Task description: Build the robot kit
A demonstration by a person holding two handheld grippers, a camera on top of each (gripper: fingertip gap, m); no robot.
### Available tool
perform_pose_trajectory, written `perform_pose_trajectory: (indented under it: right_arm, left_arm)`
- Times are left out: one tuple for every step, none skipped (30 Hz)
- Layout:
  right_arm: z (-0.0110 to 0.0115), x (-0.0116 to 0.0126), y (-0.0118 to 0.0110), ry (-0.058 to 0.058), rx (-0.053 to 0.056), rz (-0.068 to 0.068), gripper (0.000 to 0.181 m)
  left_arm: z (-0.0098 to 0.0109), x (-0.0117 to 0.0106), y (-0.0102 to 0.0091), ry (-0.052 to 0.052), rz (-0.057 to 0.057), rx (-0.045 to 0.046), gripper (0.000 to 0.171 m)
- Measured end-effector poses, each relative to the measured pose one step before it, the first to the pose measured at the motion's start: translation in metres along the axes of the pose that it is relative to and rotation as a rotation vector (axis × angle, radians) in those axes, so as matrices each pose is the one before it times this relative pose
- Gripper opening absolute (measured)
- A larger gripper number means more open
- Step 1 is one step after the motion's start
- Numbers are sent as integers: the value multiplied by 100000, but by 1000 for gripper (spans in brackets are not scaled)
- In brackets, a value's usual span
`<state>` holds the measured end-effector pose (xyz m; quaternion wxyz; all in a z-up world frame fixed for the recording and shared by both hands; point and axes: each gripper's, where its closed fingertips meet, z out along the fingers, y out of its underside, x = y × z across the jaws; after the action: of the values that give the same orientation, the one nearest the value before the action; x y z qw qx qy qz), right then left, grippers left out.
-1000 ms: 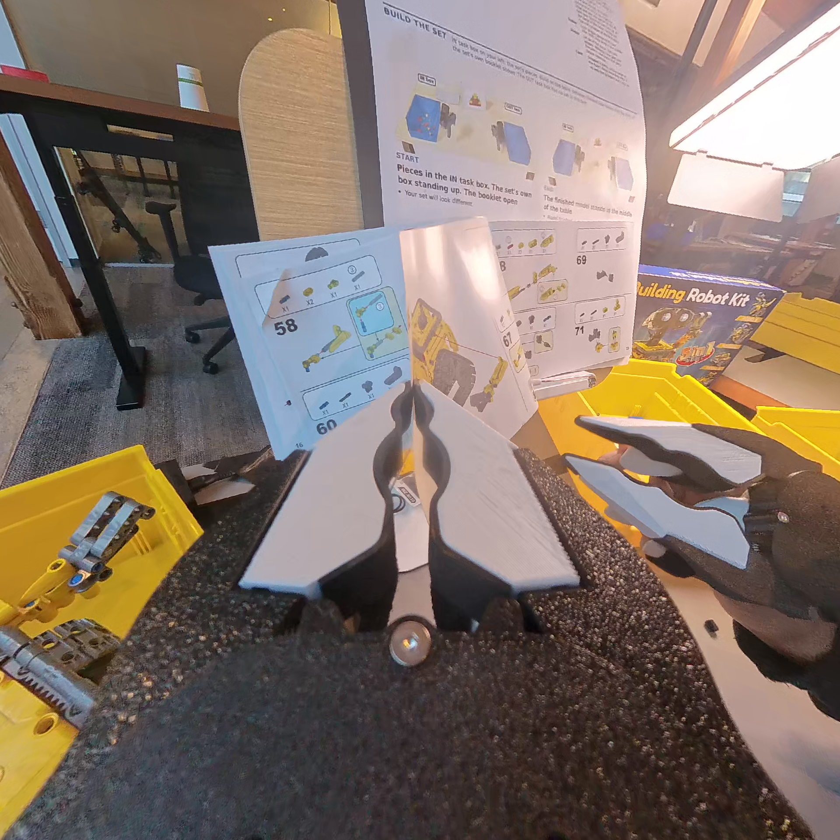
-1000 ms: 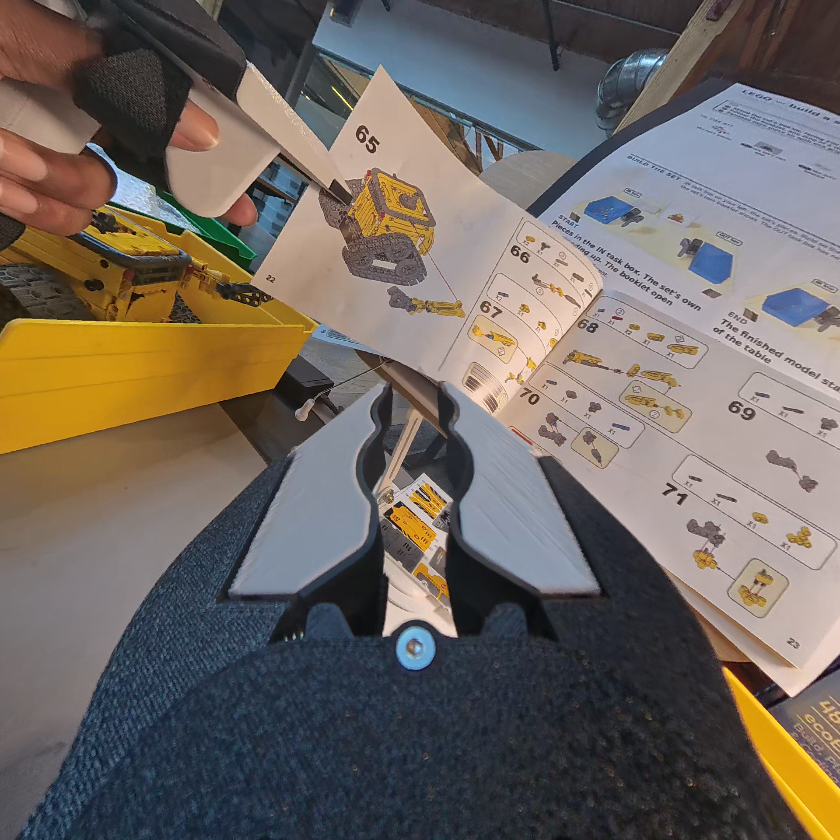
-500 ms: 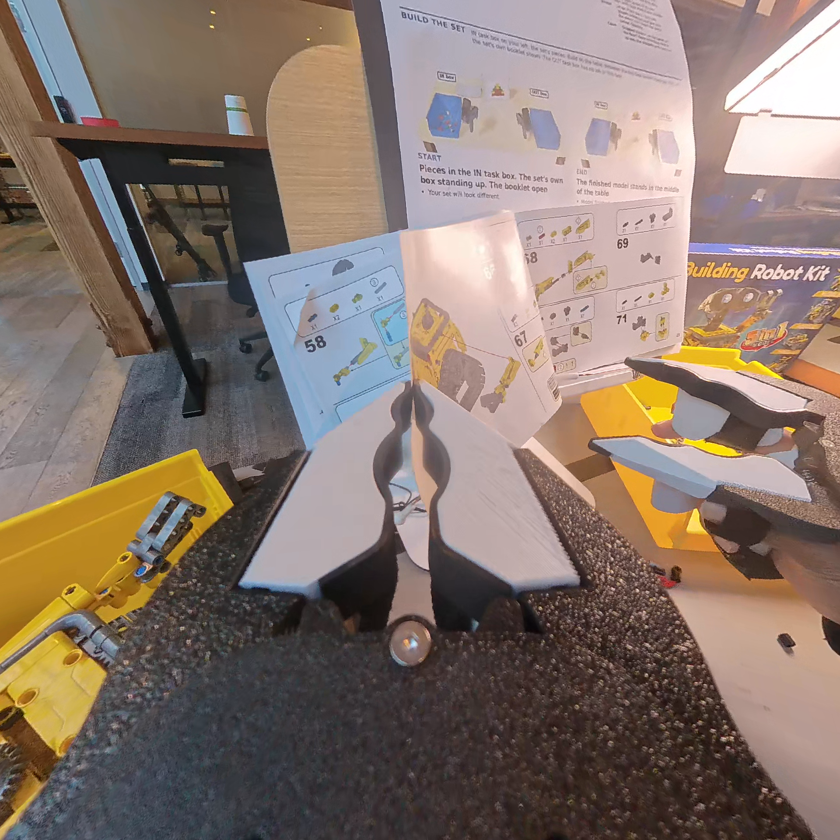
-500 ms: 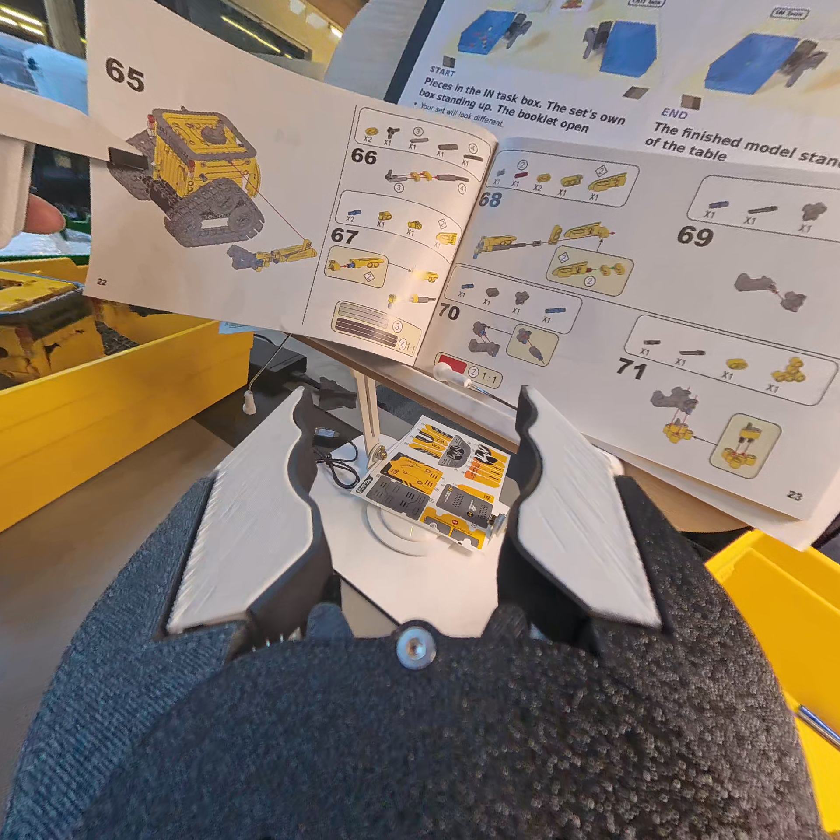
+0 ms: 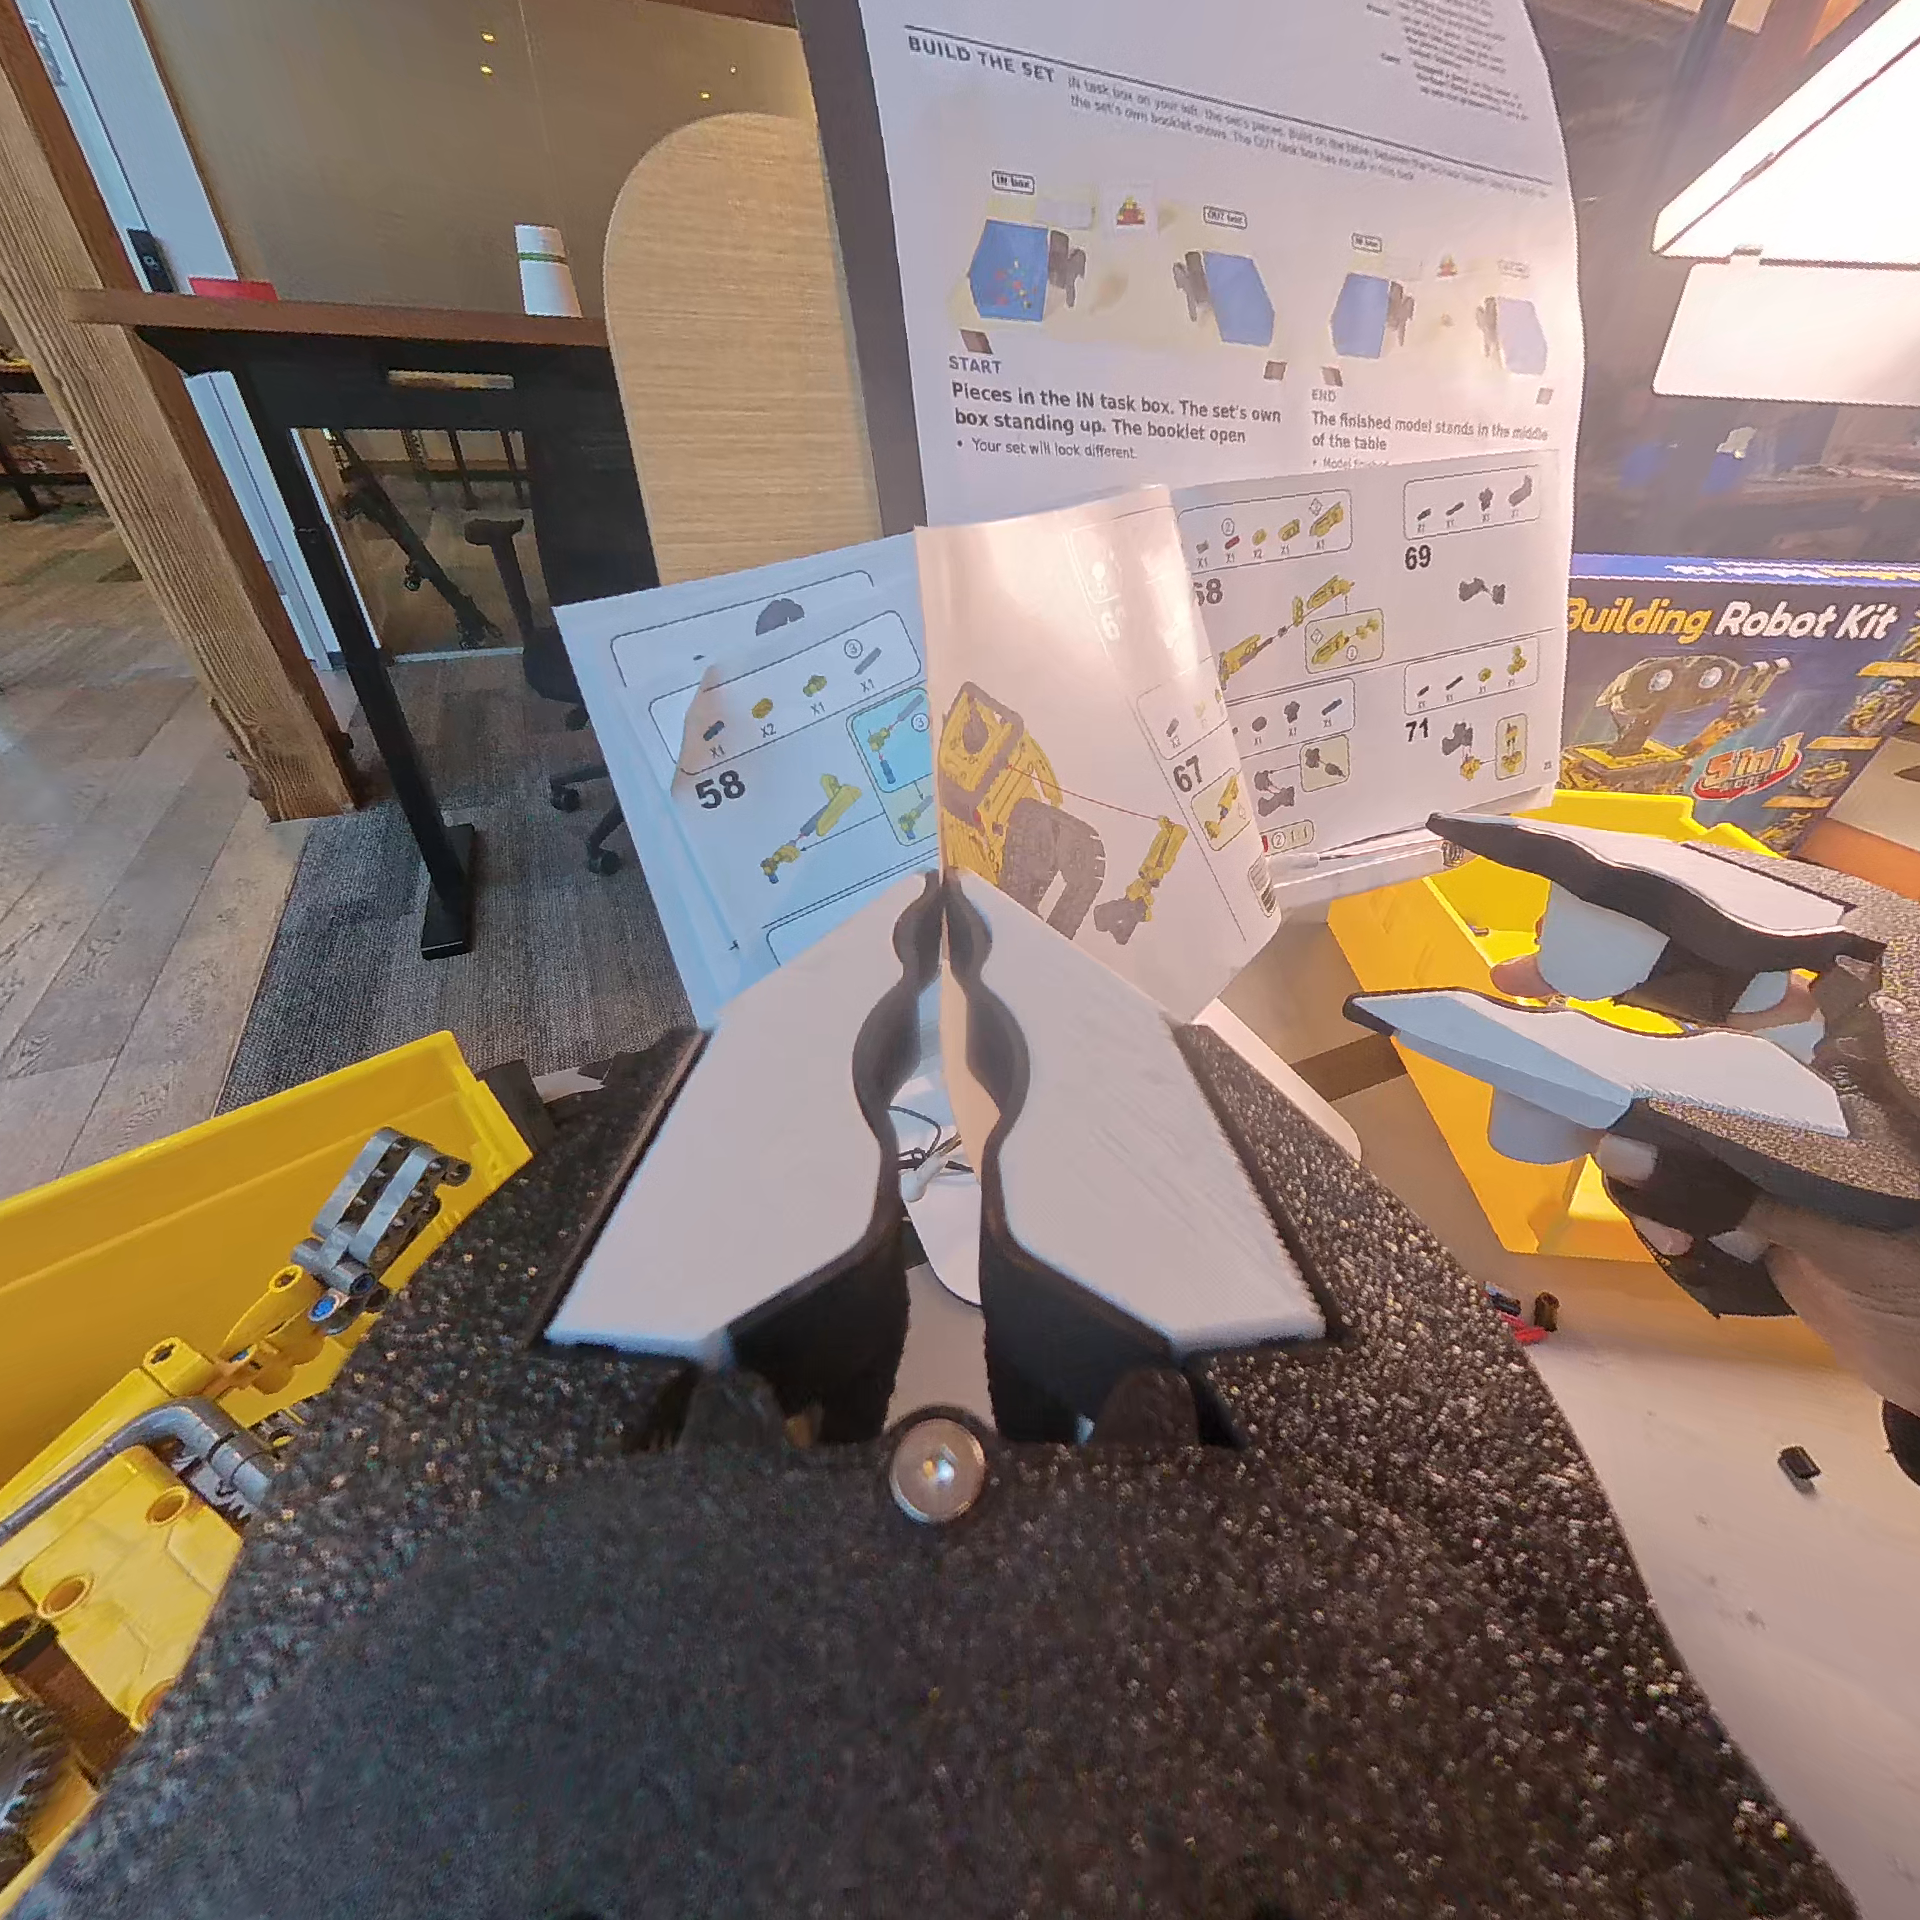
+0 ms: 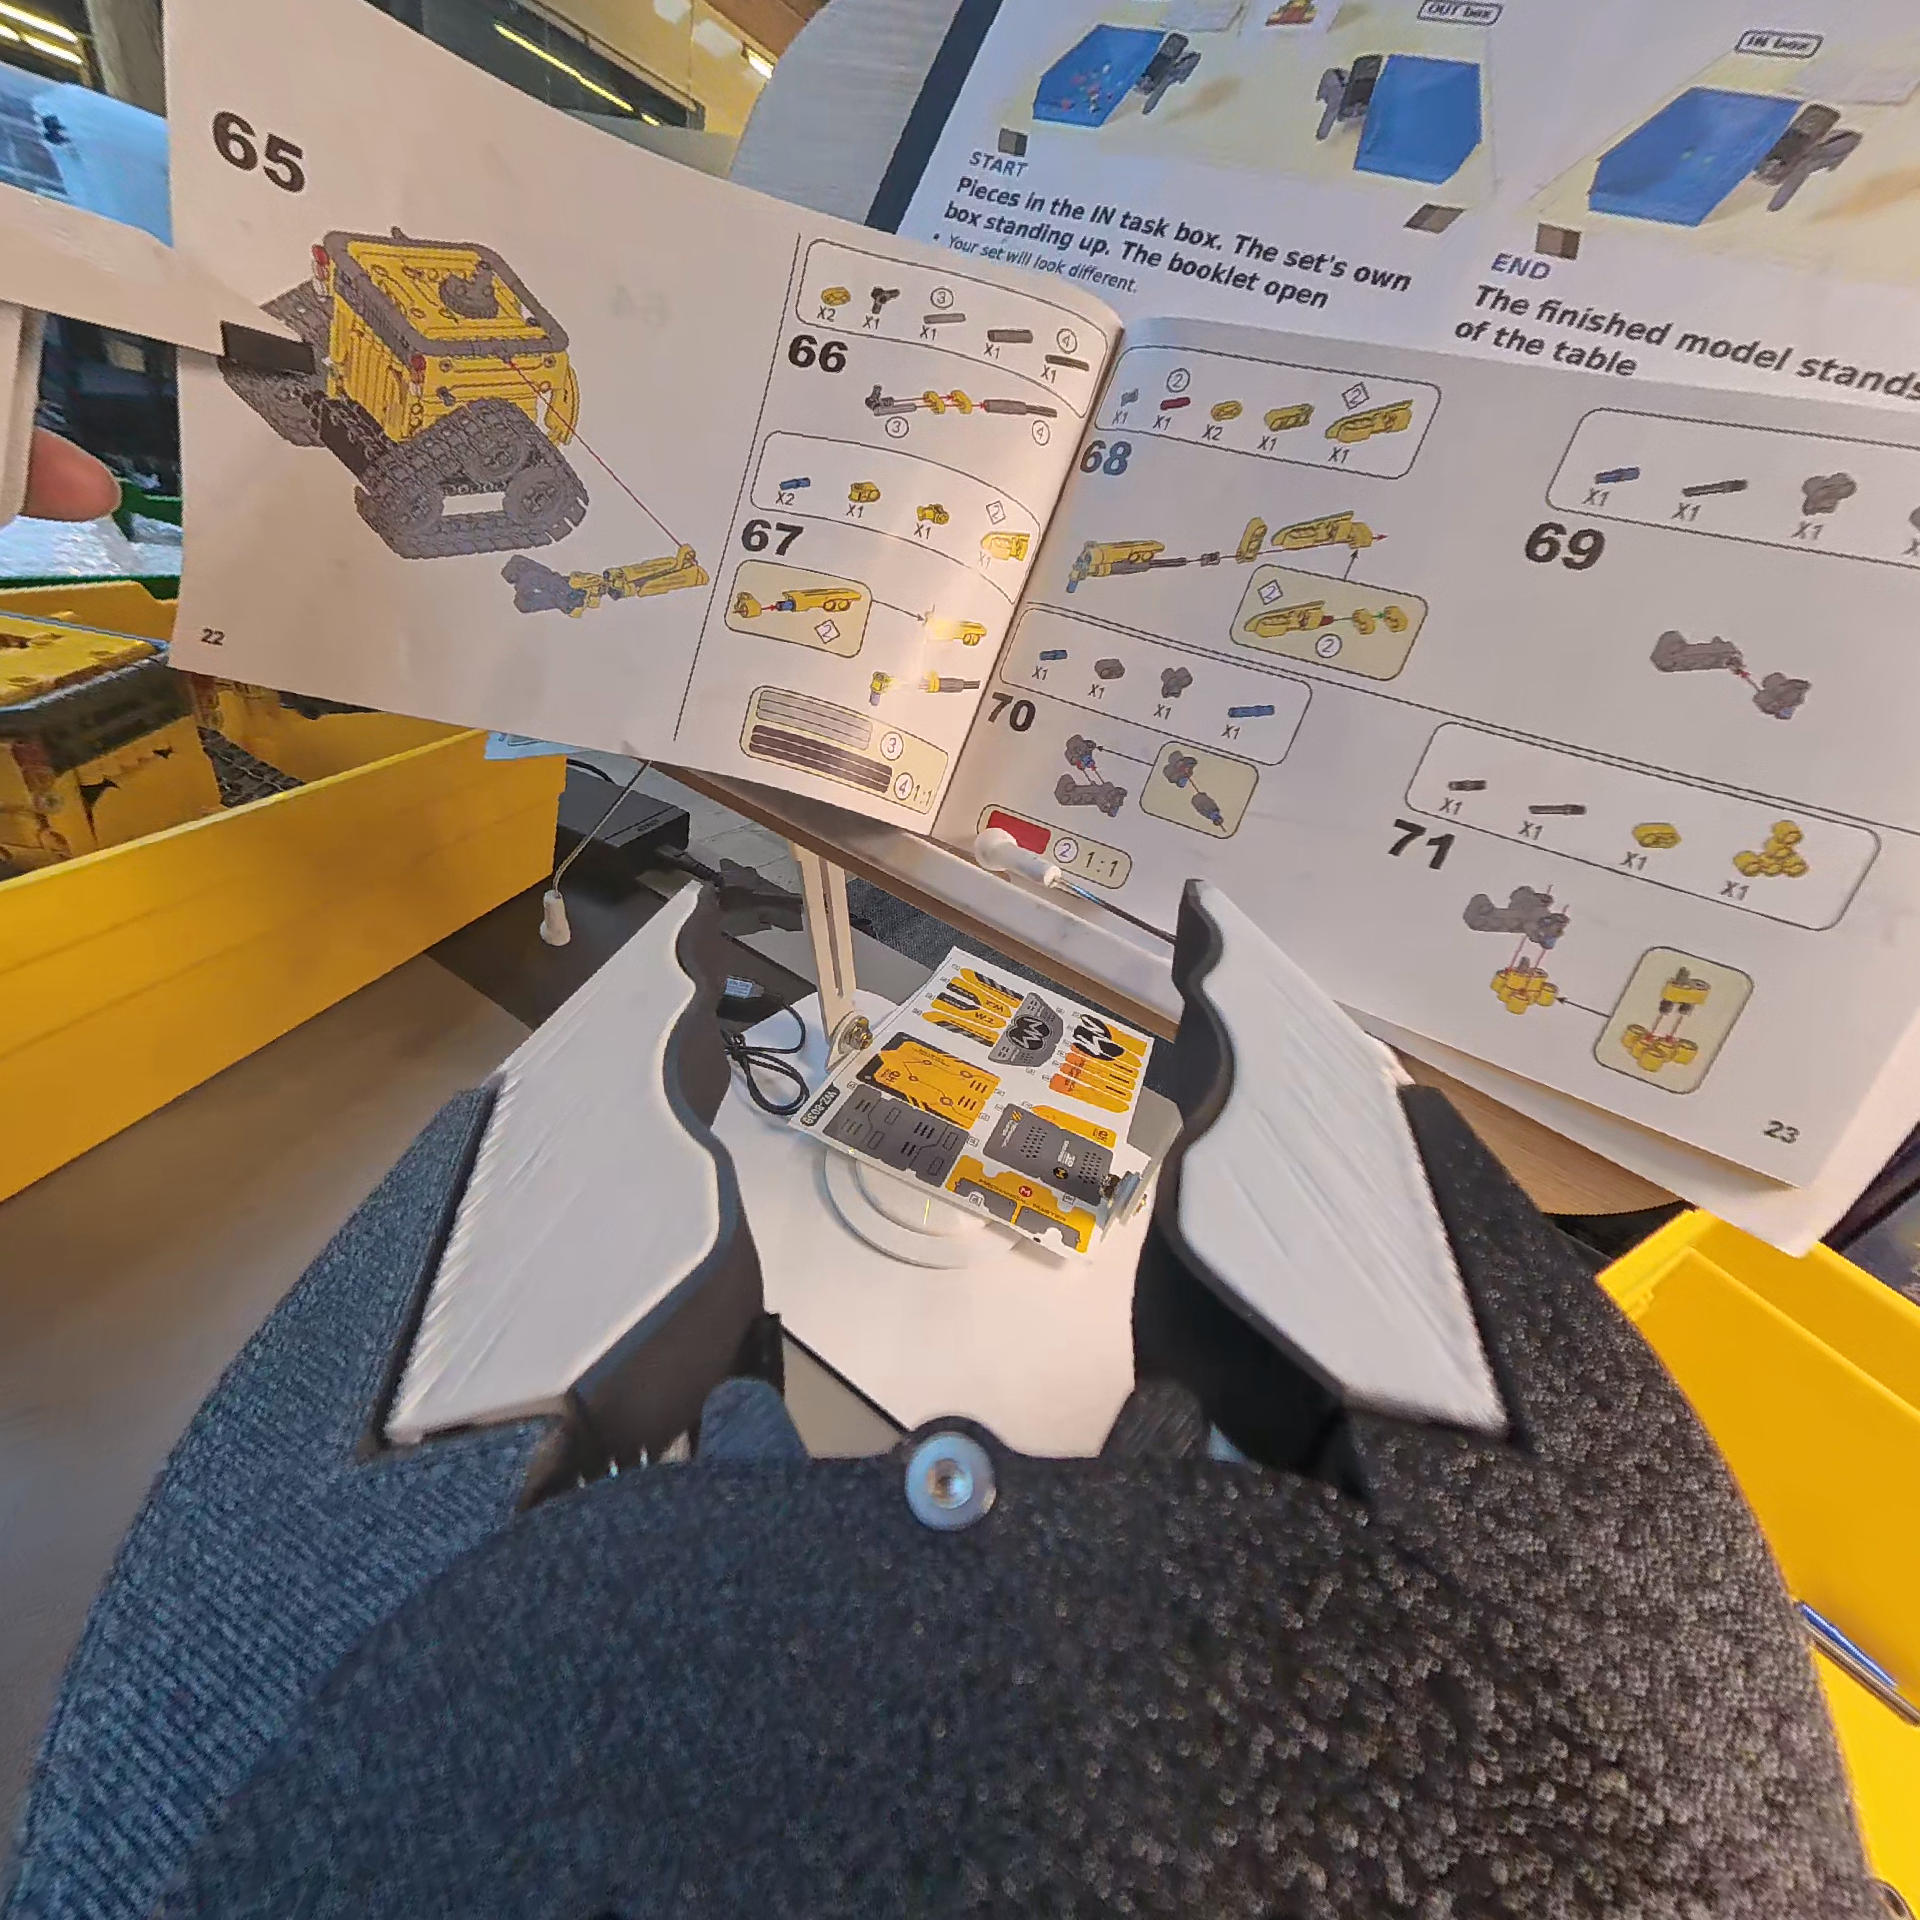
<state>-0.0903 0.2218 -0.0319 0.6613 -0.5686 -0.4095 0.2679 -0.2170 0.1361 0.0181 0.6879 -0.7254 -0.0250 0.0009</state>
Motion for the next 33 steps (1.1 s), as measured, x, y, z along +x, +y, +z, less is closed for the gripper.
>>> perform_pose_trajectory:
  right_arm:
    - [9, -7, 7, -24, 10, -51, 86]
    - [8, -2, 16, -49, 40, -22, 86]
    - [1, -6, 8, -56, 10, -58, 86]
    - [2, -16, -4, -136, 28, -47, 86]
    - [-4, -8, -11, -39, 138, -39, 86]
    - [-12, -18, -38, -80, 167, -146, 86]
    - [-12, -29, -13, -116, 50, -174, 86]
    - [3, -12, -15, 6, 68, -131, 86]
    - [-12, -13, -18, -44, 102, -59, 86]
    - [5, -15, 15, -52, -49, 1, 86]
    - [4, 0, 17, 22, -58, -58, 86]
    - [-3, -3, -7, -3, 31, -80, 86]
    - [2, -13, -4, -106, 30, -31, 86]
    - [-1, -12, 11, -62, -7, 17, 86]
    - [-3, -15, 3, -29, 34, 11, 86]
    - [-3, -13, -7, -53, 31, -32, 85]
    - [4, -25, 5, -100, 7, -66, 85]
    - [6, -14, 23, -45, -35, -32, 85]
    - [4, -18, 17, -76, -59, -9, 85]
    - [2, -21, 8, -39, -12, 1, 85]
    - [9, -8, 16, -7, 13, -37, 85]
    - [1, -23, 11, -87, -35, -68, 85]
    - [-2, -10, 14, -58, -28, -7, 85]
    - [-1, -2, 11, 10, -8, 18, 85]
    - [6, 5, 2, -21, 4, 4, 84]
    - [1, -18, 8, -104, 12, 17, 84]
    - [1, -6, 8, -25, 14, 1, 84]
    - [-6, 4, 6, -12, 33, -40, 84]
    - [0, -20, 9, -142, 4, -27, 83]
    - [1, 7, 20, 1, -56, -15, 83]
    - [-1, 27, -1, 86, 34, -23, 82]
    - [5, -5, 12, -62, -2, 36, 82]
    - [5, -1, 25, -45, -76, 124, 82]
  left_arm:
    - [-1, 15, 2, 102, -14, -14, 0]
    - [5, 23, 8, 102, 24, -62, 0]
    - [16, 28, 27, 212, 36, -204, 0]
    - [14, 42, 41, 224, -1, -229, 0]
    - [7, 12, 5, 19, 17, -41, 0]
    - [1, 10, -2, -33, 69, 19, 0]
    - [-2, 28, 4, 21, 64, -23, 0]
    - [1, 19, -14, 14, 53, 33, 0]
    - [1, 19, -2, 18, 48, 21, 0]
    - [7, 7, 5, -10, 28, -37, 0]
    - [-1, -1, 14, 0, 3, -26, 0]
    - [8, 17, 4, 37, -25, -30, 0]
    - [7, 5, 17, 33, -2, -52, 0]
    - [8, 15, 14, 46, 21, -32, 0]
    - [15, 13, 20, 96, 15, -78, 0]
    - [5, 28, 20, 67, 15, -69, 0]
    - [12, 1, 6, -43, 38, 25, 0]
    - [-1, 5, 1, -70, 76, -2, 0]
    - [-2, -3, 4, -54, 80, -24, 0]
    - [3, -20, -5, -110, 64, 38, 0]
    - [-13, -33, -23, -139, 39, 98, 0]
    - [-19, -38, -20, -112, 21, 153, 0]
    - [-19, -47, -42, -165, 44, 166, 0]
    - [-18, -44, -33, -199, 76, 178, 0]
    - [-16, -42, -36, -116, 70, 196, 0]
    - [-18, -30, -33, -87, 93, 175, 0]
    - [-7, -35, -25, -152, 191, 184, 0]
    - [-2, -65, -25, -289, 336, 254, 0]
    - [20, -67, -43, -385, 616, 309, 0]
    - [16, -75, -38, -469, 989, 271, 0]
    - [30, -91, -44, -641, 1315, 228, 0]
    - [59, -140, -12, -775, 1491, 55, 0]
    - [91, -148, 35, -744, 1435, -87, 0]
